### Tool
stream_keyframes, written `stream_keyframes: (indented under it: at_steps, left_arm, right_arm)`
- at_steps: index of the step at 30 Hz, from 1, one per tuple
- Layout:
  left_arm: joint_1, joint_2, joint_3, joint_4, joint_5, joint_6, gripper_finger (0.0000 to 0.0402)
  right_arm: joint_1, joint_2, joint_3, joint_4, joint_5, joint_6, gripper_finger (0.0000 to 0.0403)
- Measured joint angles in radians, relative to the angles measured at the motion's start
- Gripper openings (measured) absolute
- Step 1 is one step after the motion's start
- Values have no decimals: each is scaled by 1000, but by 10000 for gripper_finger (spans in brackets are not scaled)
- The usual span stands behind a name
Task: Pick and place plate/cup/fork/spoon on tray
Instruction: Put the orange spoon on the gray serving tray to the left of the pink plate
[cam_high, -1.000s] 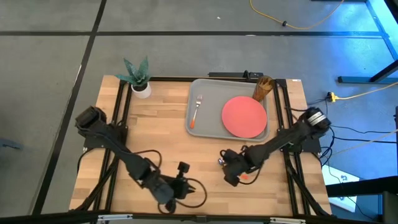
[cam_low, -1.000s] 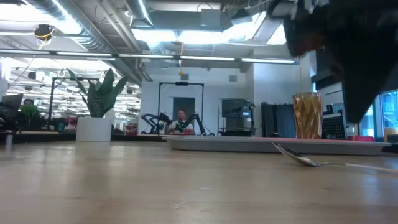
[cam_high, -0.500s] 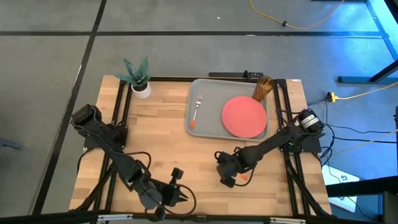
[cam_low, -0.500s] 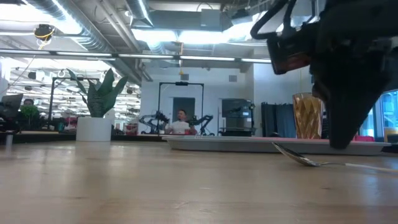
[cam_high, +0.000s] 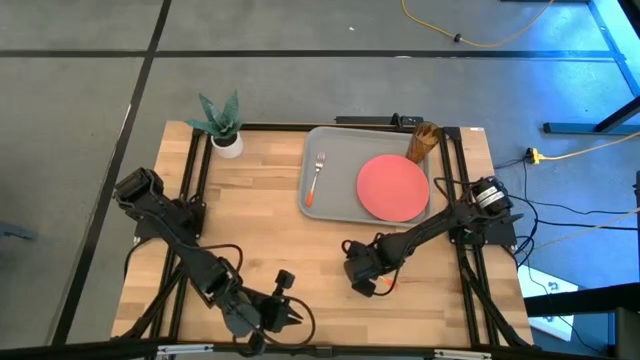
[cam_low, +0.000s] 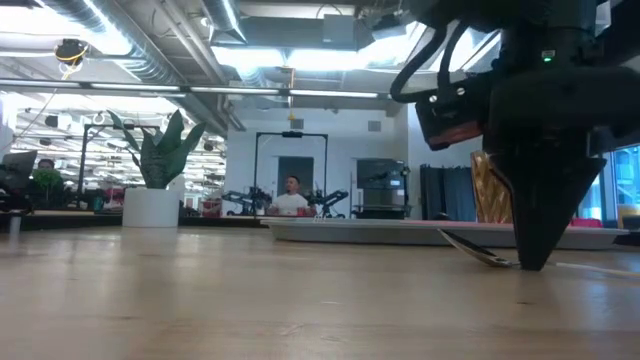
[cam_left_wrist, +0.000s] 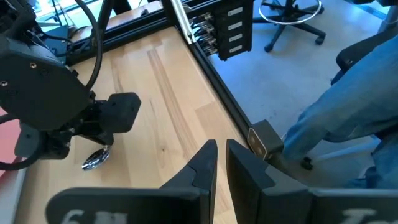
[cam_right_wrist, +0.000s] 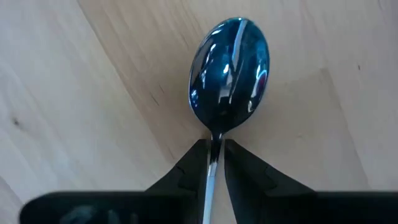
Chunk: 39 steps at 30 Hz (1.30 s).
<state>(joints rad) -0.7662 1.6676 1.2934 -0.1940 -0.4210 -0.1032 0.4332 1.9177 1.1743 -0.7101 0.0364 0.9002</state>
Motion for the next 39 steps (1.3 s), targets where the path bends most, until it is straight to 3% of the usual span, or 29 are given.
stream_keyframes:
  at_steps: [4,9,17,22,25,39]
  left_arm:
    - [0,0,0,0,0,0,27]
    - [0,0,0,0,0,0,27]
    - [-3,0,0,-13,0,-1,27]
    - [-14,0,0,-19,0,-1,27]
    - [-24,0,0,-25,0,-1,27]
    - [-42,0,0,-70,0,-2,27]
  right_arm:
    - [0,23,2,-4,2,-15,53]
    - [-11,28,2,6,-1,11,8]
    - [-42,41,70,-61,-16,10,3]
    - [-82,43,137,-64,69,-18,2]
    - [-106,43,158,-67,60,-26,2]
    - [-367,40,365,-154,118,-90,1]
